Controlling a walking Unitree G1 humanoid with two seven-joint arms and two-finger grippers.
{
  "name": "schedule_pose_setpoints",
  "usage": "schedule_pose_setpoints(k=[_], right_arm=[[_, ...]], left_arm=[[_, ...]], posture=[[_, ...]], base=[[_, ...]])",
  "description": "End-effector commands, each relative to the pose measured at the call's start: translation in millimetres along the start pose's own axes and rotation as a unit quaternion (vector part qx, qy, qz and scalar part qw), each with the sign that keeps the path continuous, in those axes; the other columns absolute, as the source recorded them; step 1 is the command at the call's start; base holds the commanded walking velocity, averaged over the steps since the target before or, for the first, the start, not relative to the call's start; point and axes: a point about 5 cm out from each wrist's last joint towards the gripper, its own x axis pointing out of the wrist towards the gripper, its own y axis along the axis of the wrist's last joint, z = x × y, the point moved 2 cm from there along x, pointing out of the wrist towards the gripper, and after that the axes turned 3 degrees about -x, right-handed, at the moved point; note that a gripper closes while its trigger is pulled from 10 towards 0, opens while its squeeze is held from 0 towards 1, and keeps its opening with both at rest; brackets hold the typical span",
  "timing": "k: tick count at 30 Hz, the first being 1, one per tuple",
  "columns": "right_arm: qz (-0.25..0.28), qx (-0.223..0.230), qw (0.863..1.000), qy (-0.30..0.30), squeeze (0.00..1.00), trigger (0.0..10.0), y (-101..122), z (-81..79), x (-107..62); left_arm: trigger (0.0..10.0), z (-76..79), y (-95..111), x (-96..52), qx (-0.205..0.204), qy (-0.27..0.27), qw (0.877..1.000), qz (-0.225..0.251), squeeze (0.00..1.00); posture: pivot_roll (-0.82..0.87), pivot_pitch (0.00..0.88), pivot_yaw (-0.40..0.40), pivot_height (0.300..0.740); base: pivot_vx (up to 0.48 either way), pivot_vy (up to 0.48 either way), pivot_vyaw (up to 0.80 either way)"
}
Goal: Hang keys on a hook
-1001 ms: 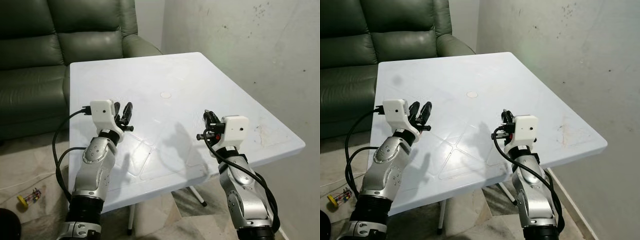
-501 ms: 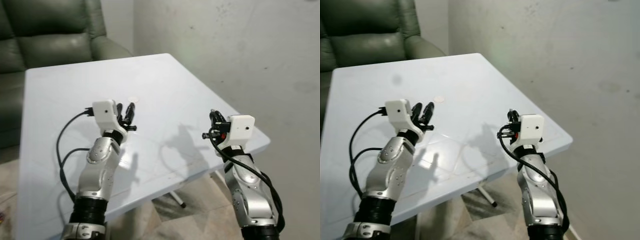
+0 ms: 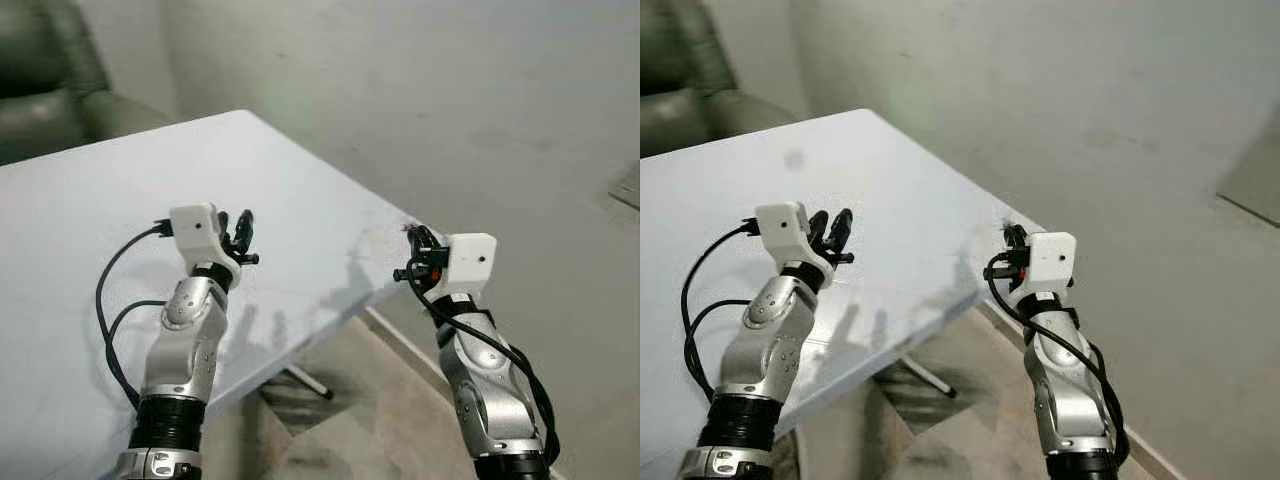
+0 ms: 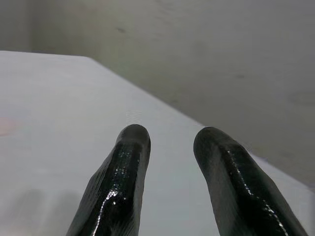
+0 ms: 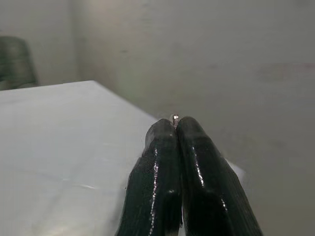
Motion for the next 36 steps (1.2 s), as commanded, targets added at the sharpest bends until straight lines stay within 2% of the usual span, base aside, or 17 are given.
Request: schedule_pose_setpoints(k=[1,30,36], right_arm=[[0.009,0.000,1.000,-0.005,0.00,10.0,5.8,3.4,1.0],[0.006,0.000,1.000,0.000,0.00,10.0,6.0,0.9,1.1],[0.005,0.018,1.000,-0.016,0.00,10.0,6.2,2.4,2.1]], left_arm=[[10.0,3.5,3.4,2.1,0.004,-0.004,1.000,0.001,0.00],[10.0,6.4,-1.5,0.8,-0.009,-0.008,1.000,-0.018,0.00],[10.0,7.1,-2.3,-0.2,-0.009,-0.005,1.000,-0.019,0.00]], posture=[[0.12,0.000,-0.042,0.740],[0.13,0.000,-0.051,0.740],[0.13,0.000,-0.054,0.740]], base=[[0.000,0.000,-0.64],[0.000,0.000,-0.63],[0.000,0.000,-0.34]])
